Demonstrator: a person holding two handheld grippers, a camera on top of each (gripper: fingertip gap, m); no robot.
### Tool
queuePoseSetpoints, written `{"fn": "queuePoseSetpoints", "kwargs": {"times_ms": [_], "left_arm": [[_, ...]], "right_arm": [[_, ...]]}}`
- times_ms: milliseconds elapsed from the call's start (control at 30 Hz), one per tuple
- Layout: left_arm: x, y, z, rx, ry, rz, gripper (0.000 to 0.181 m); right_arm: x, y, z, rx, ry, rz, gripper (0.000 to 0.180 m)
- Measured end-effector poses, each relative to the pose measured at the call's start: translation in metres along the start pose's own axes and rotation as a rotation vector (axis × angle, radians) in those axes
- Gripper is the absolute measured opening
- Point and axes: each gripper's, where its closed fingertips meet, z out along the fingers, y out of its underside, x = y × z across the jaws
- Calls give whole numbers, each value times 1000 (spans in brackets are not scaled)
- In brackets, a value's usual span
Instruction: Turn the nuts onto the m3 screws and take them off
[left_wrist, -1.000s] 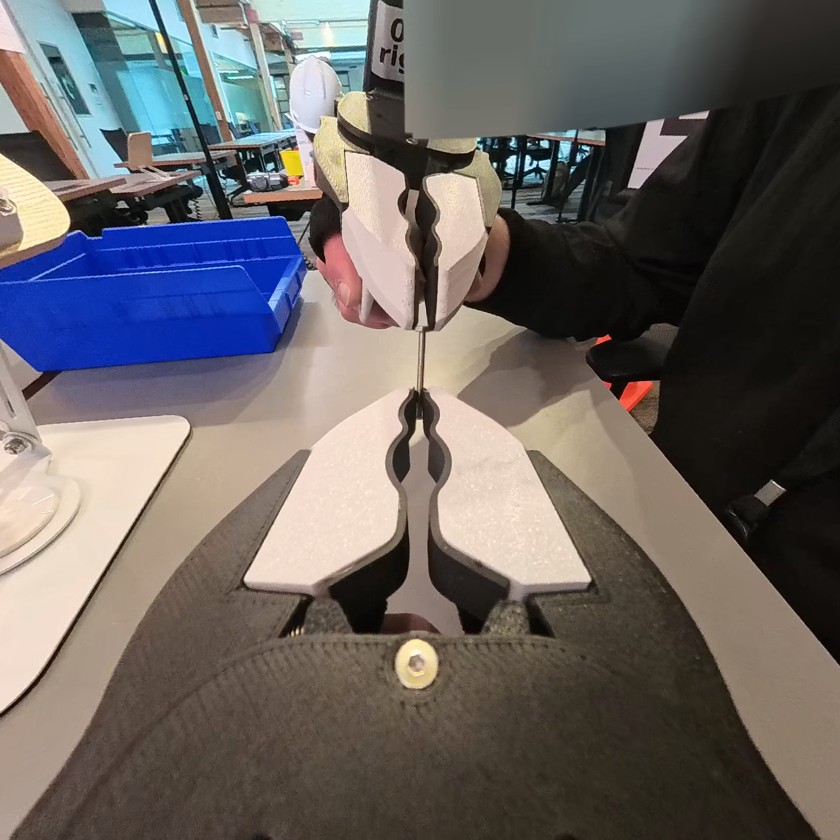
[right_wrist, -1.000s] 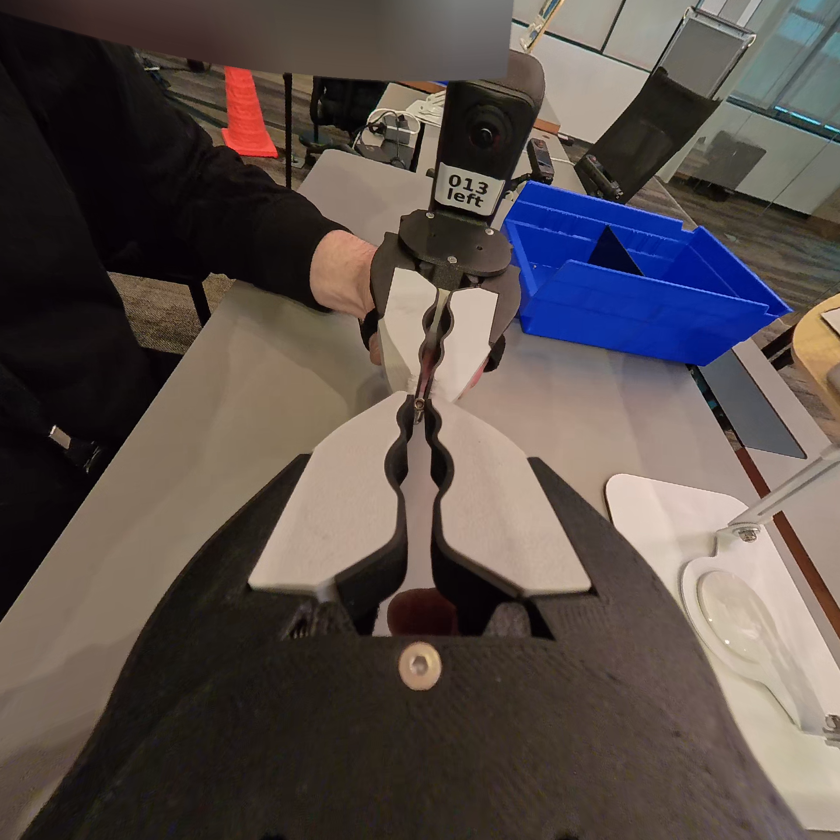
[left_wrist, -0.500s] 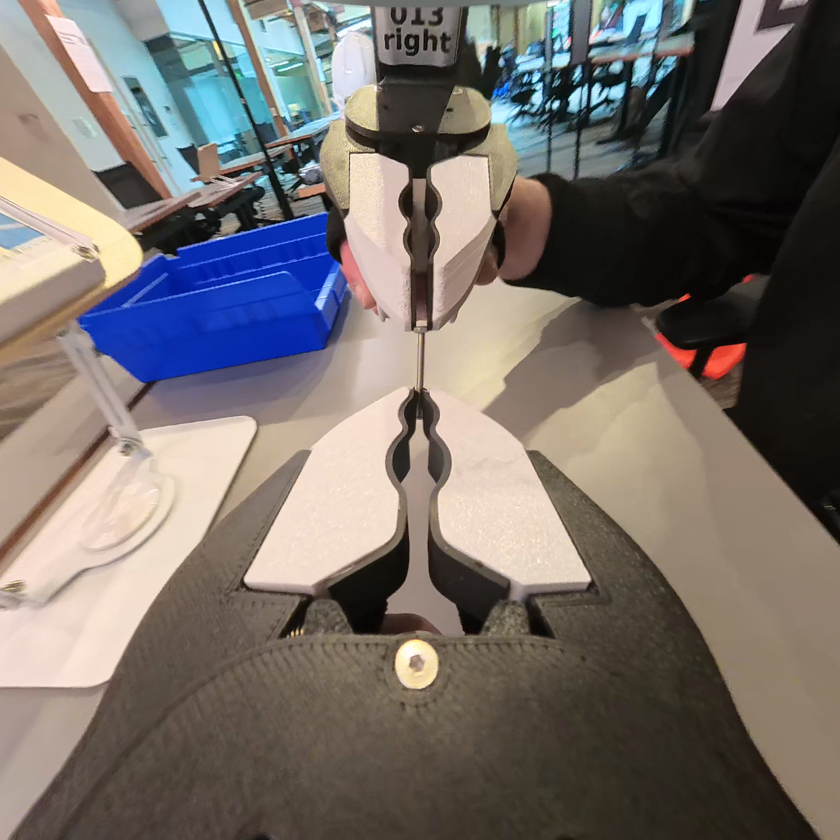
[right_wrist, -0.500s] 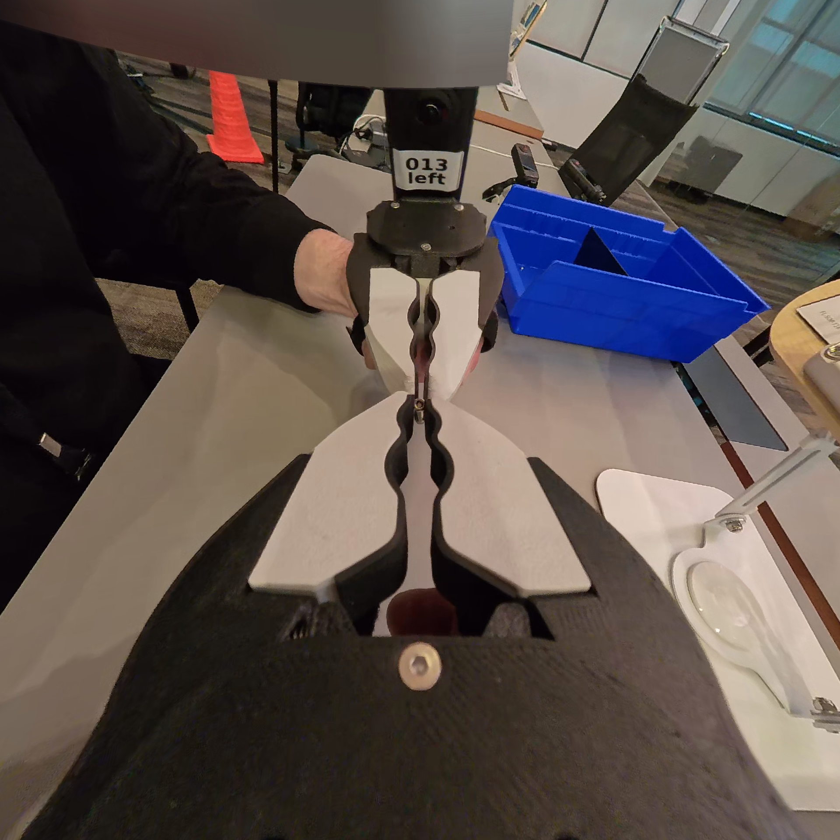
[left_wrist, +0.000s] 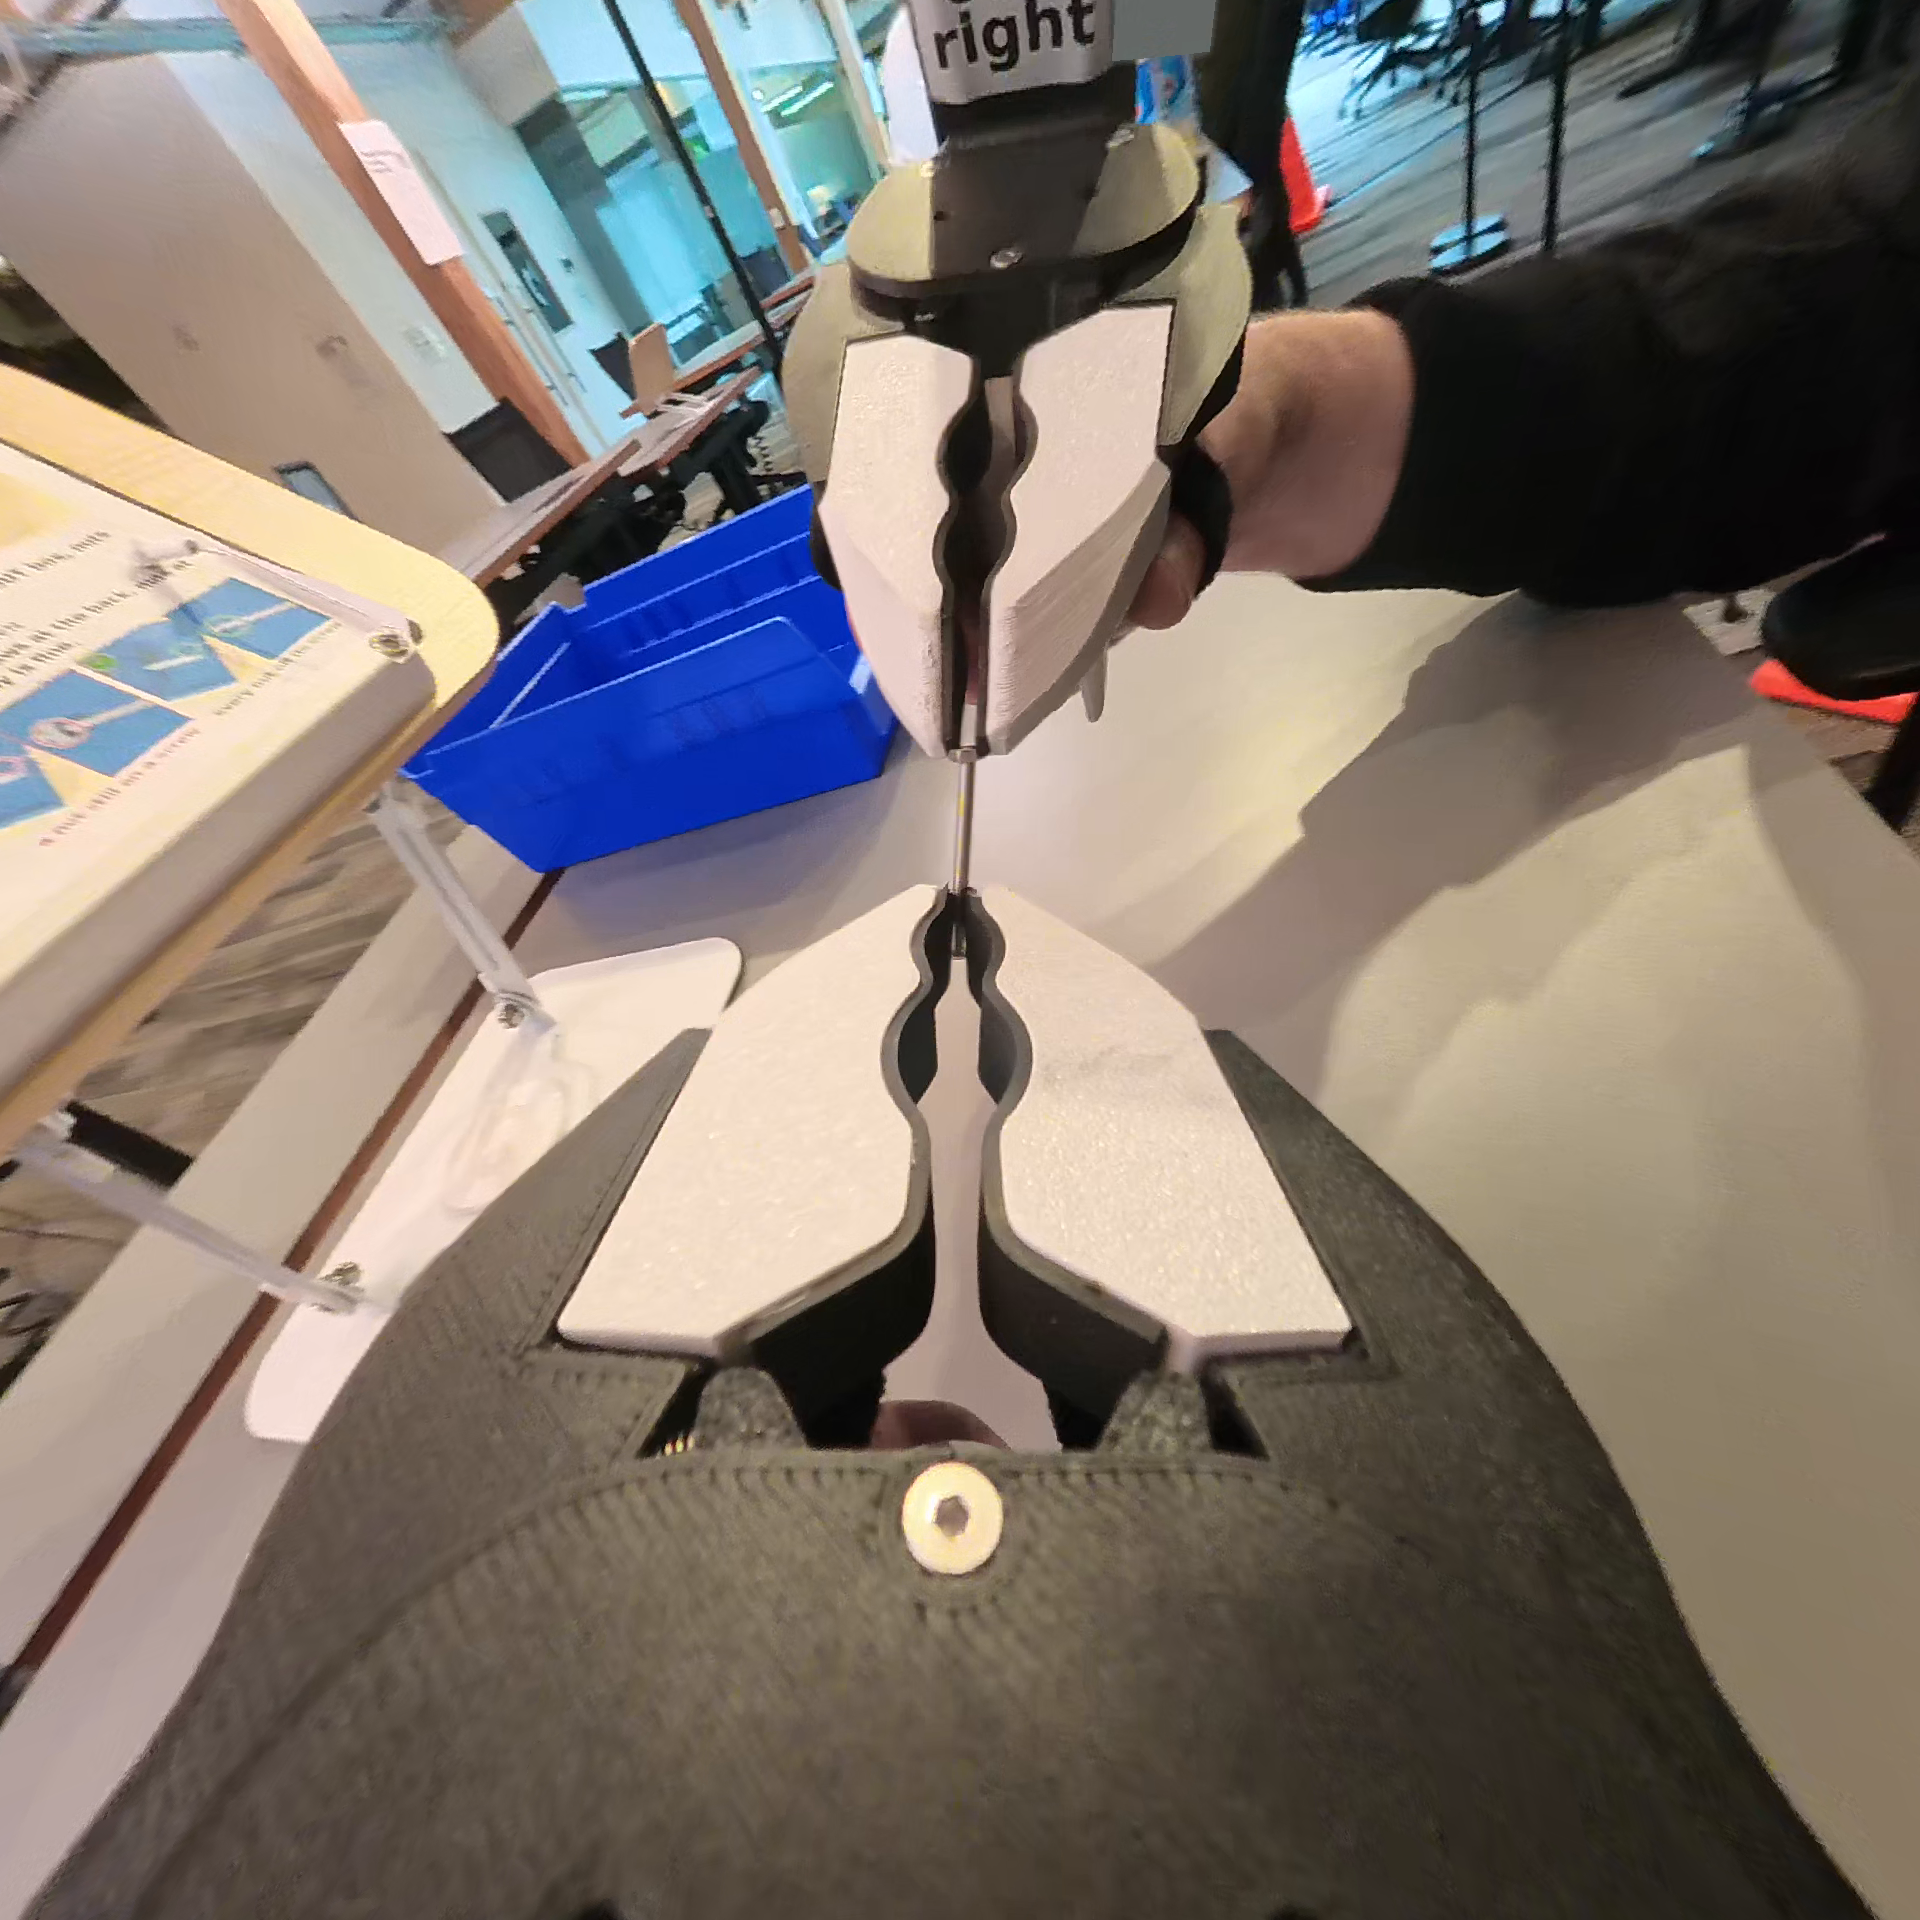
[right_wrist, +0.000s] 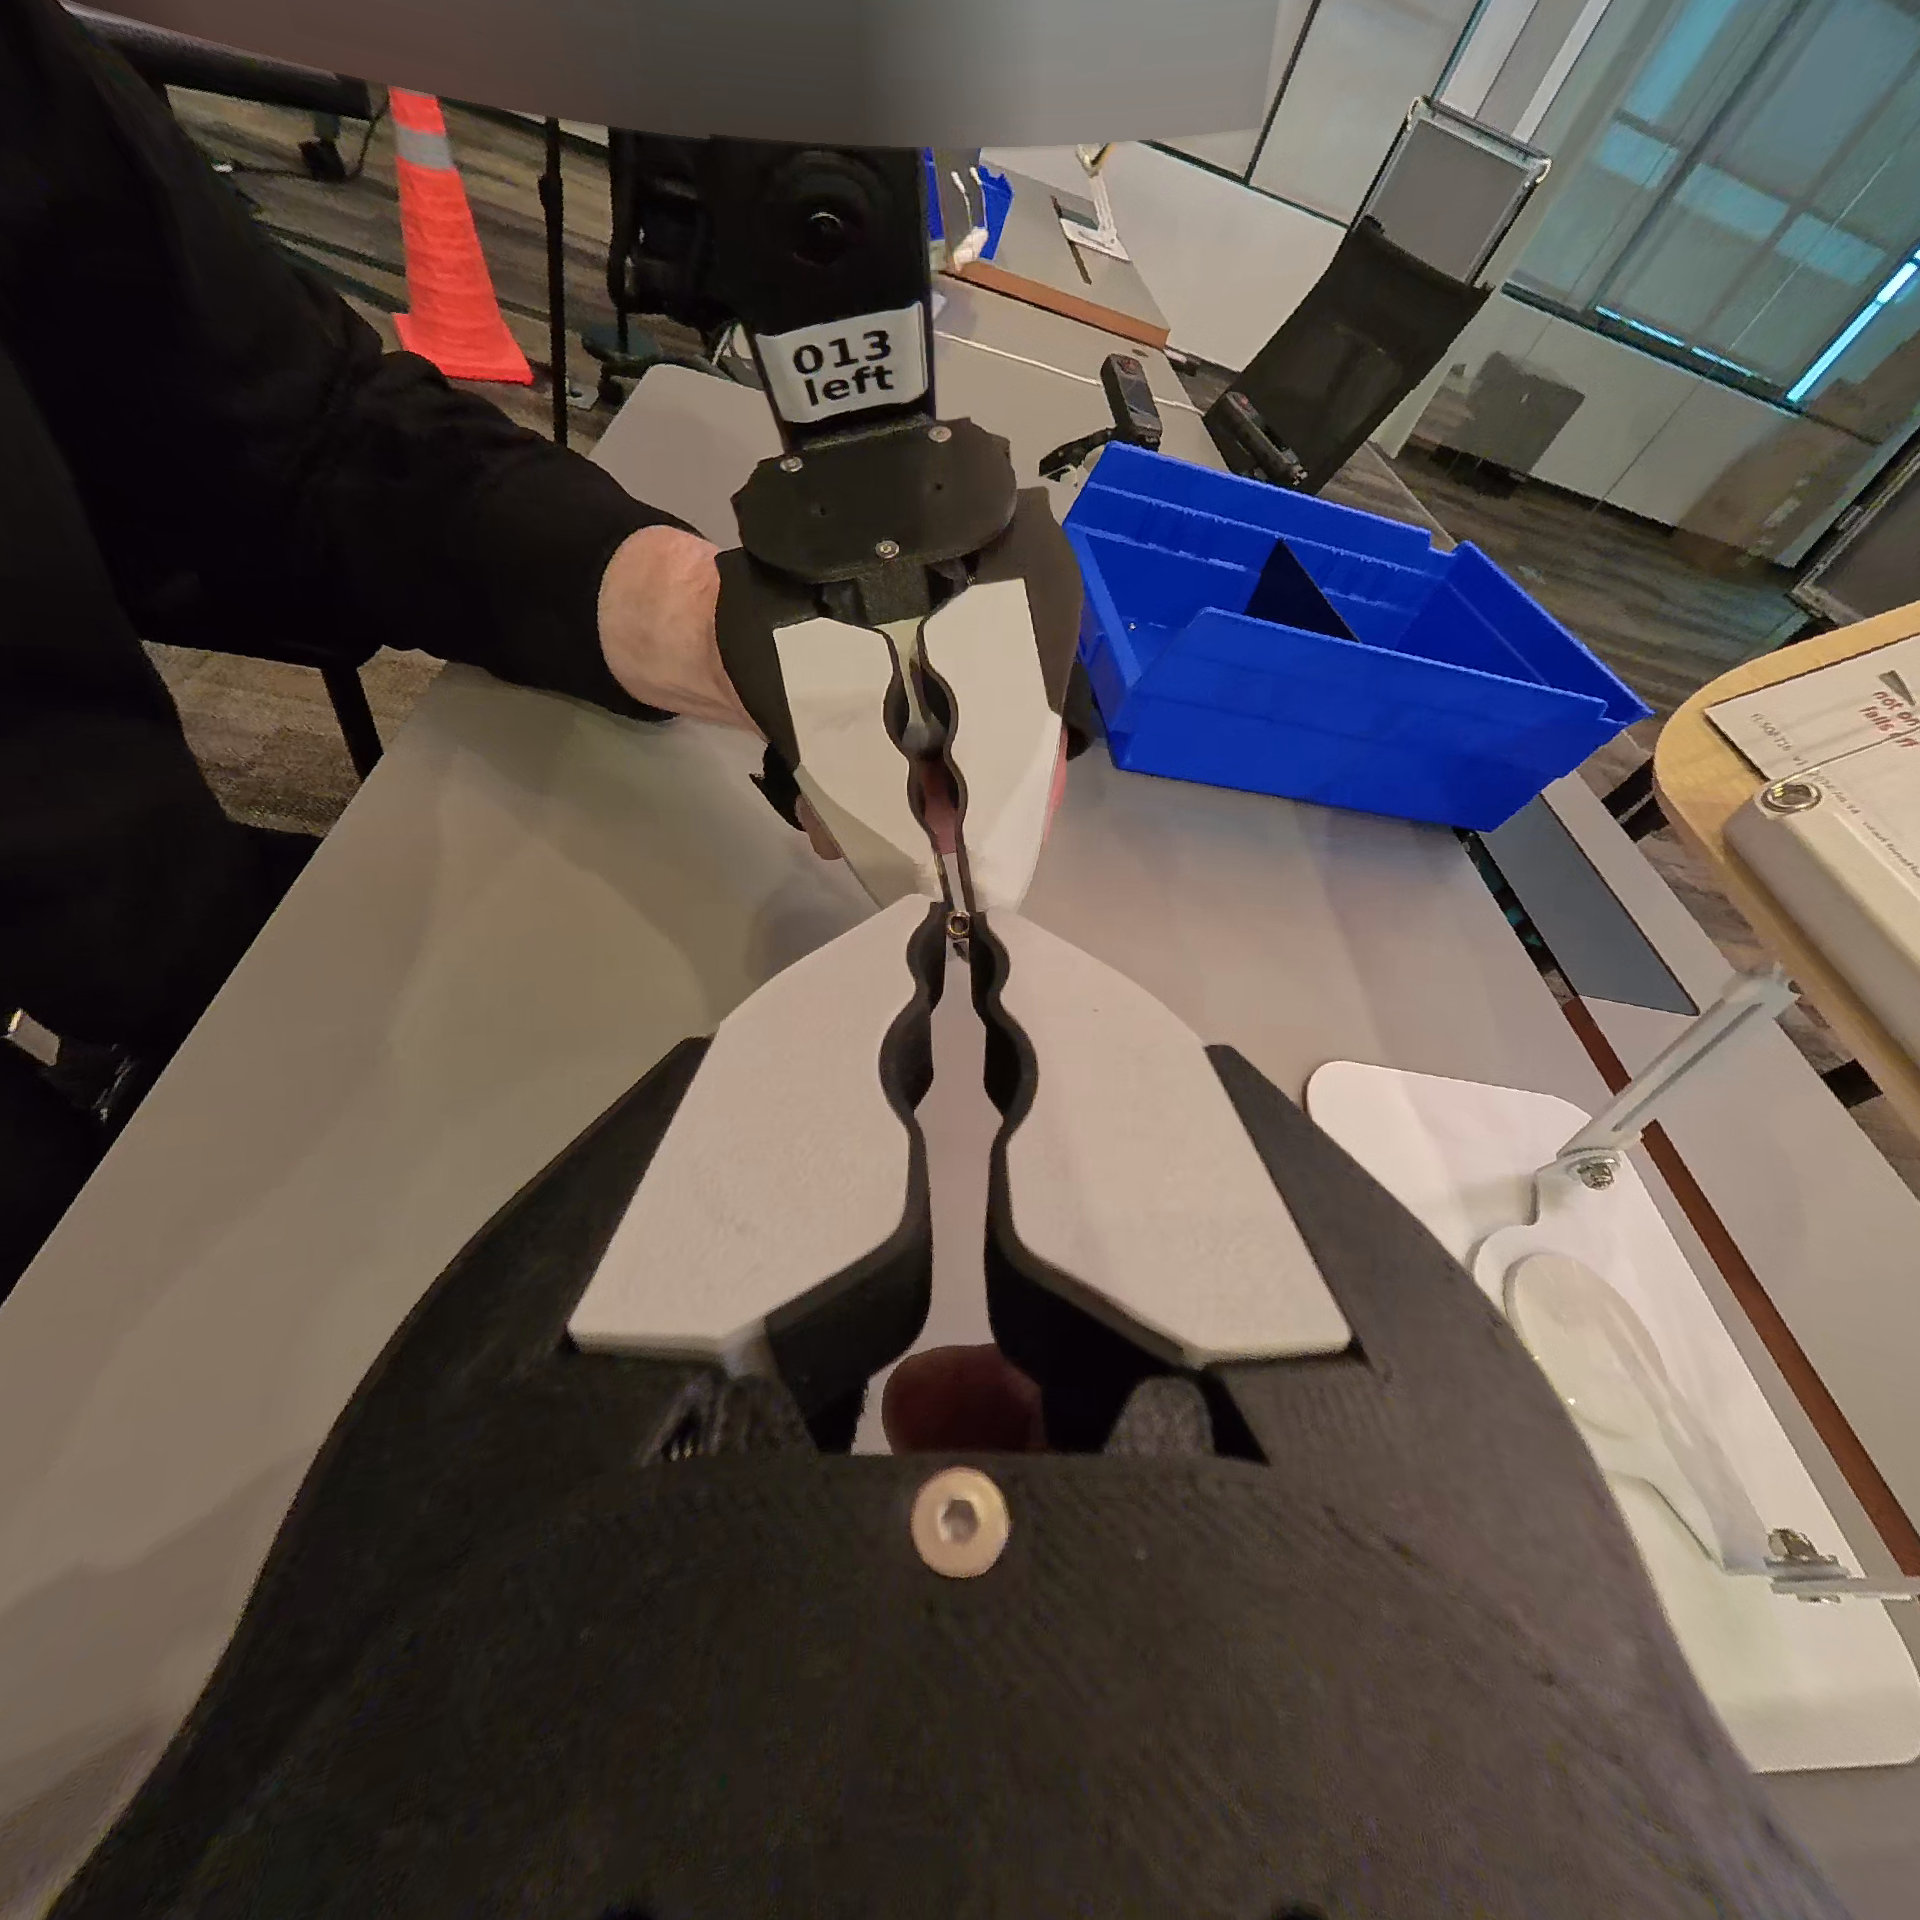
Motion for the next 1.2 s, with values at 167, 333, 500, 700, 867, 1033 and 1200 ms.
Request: {"fn": "queuePoseSetpoints", "kwargs": {"times_ms": [167, 333, 500, 700, 867, 1033, 1200], "left_arm": [[-5, -2, 1, -14, -62, 52, 1], [-9, -6, 1, -25, -126, 101, 1], [-14, -9, 1, -42, -193, 155, 1], [-19, -12, 0, -48, -253, 178, 1], [-21, -14, 1, -66, -295, 214, 1], [-23, -16, 1, -72, -318, 232, 1], [-23, -15, 2, -80, -318, 239, 1]], "right_arm": [[3, -2, -2, 18, 22, 6, 4], [8, -4, -5, 49, 56, 15, 4], [11, -7, -6, 75, 83, 19, 4], [15, -9, -8, 102, 121, 22, 4], [19, -12, -9, 127, 163, 21, 4], [20, -13, -10, 141, 180, 25, 3], [20, -14, -10, 149, 185, 25, 0]]}}
